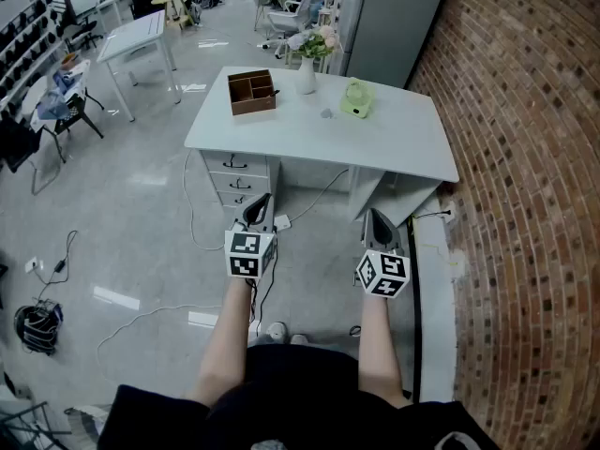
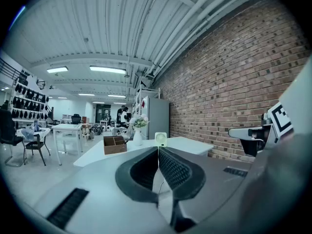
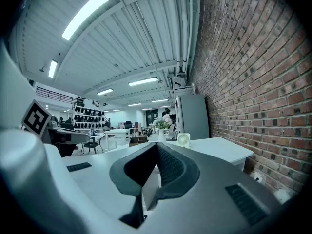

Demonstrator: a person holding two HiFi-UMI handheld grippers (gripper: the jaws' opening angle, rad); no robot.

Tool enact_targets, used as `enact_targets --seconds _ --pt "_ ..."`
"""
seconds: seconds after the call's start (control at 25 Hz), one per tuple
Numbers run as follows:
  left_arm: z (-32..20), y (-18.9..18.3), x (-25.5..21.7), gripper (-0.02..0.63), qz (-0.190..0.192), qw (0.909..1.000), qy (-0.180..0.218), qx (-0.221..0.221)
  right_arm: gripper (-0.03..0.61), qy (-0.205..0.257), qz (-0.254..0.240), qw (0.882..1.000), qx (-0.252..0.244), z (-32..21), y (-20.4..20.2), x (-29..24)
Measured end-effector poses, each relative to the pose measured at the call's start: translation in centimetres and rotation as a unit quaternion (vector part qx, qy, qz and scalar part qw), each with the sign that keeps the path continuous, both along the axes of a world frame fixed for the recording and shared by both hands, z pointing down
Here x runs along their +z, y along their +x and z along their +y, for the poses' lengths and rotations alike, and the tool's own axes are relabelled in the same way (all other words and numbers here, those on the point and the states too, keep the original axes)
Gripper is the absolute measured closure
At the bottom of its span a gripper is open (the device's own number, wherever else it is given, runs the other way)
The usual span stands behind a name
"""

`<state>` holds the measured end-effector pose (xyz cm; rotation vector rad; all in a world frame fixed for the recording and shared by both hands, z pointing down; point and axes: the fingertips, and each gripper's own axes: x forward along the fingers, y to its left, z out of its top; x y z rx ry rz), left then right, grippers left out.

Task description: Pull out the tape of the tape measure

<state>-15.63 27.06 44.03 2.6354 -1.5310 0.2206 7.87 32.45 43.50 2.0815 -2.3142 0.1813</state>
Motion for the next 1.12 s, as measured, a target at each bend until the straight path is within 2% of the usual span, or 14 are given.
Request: enact_targets --seconds 0.68,1.12 --pt "-1.3 -0.8 1.7 0.589 0.001 0.9998 -0.016 0.010 0.577 -0.009 -0.011 1.000 0.004 -1.0 -1.1 1.1" --pt "-4.8 -1.4 2.8 0.589 0.005 0.9992 -0.021 0.035 0.576 -0.002 -0.034 0.999 0.037 -2.5 -1.7 1.8"
